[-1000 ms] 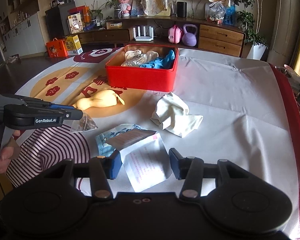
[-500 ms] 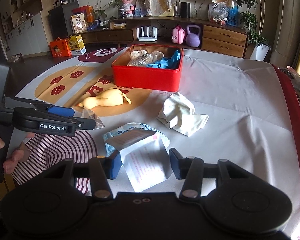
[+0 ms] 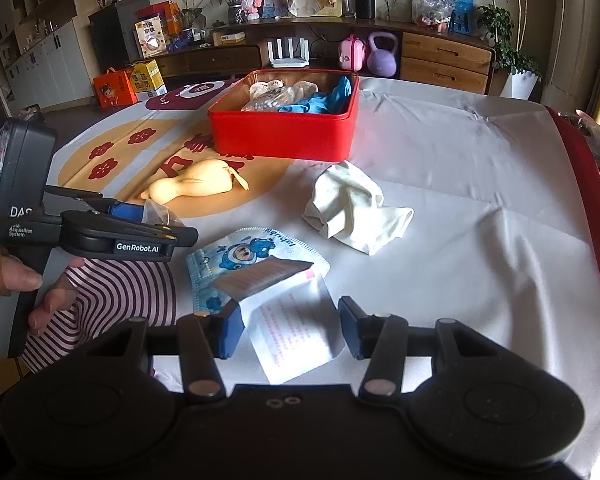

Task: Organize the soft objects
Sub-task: 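Lift the clear bag and mask packet and carry both over the red tin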

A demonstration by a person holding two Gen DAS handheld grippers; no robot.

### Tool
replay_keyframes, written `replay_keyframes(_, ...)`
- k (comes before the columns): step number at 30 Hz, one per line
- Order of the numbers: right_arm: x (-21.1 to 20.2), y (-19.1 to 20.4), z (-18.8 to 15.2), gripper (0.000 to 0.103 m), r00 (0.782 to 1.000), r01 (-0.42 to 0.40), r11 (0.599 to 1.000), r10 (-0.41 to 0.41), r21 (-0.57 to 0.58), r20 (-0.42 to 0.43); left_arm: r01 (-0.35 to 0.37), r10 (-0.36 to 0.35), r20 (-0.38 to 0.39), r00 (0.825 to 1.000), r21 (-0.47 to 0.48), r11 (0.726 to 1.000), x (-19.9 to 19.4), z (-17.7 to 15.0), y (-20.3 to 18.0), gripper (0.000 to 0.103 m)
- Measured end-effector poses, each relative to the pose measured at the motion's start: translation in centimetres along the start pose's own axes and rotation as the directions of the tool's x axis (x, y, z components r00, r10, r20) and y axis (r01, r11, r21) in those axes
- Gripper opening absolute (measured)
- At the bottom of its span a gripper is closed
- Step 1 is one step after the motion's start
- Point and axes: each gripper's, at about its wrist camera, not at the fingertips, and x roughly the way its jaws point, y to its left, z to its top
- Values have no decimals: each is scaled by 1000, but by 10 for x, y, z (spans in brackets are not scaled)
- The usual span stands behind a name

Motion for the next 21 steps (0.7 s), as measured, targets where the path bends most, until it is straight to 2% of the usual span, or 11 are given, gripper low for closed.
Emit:
replay_keyframes(4, 2, -1, 0, 49, 1000, -3, 1000, 3, 4, -3, -4, 4, 9, 1000, 18, 1000, 0, 0, -2, 54)
replay_keyframes(8, 2, 0, 0, 49, 1000, -3, 1000, 3, 1, -2, -4, 3, 18, 1000, 38, 999, -3, -1, -5, 33)
replay_keyframes(16, -4, 4, 1, 49, 1000, 5, 1000, -5, -5, 5, 10, -10, 13, 1000, 27, 1000, -9, -2, -3, 22)
replay_keyframes(21, -11, 9, 3, 49, 1000, 10, 1000, -9, -10, 17, 33, -33, 10, 999, 8, 999, -18, -2, 1, 21)
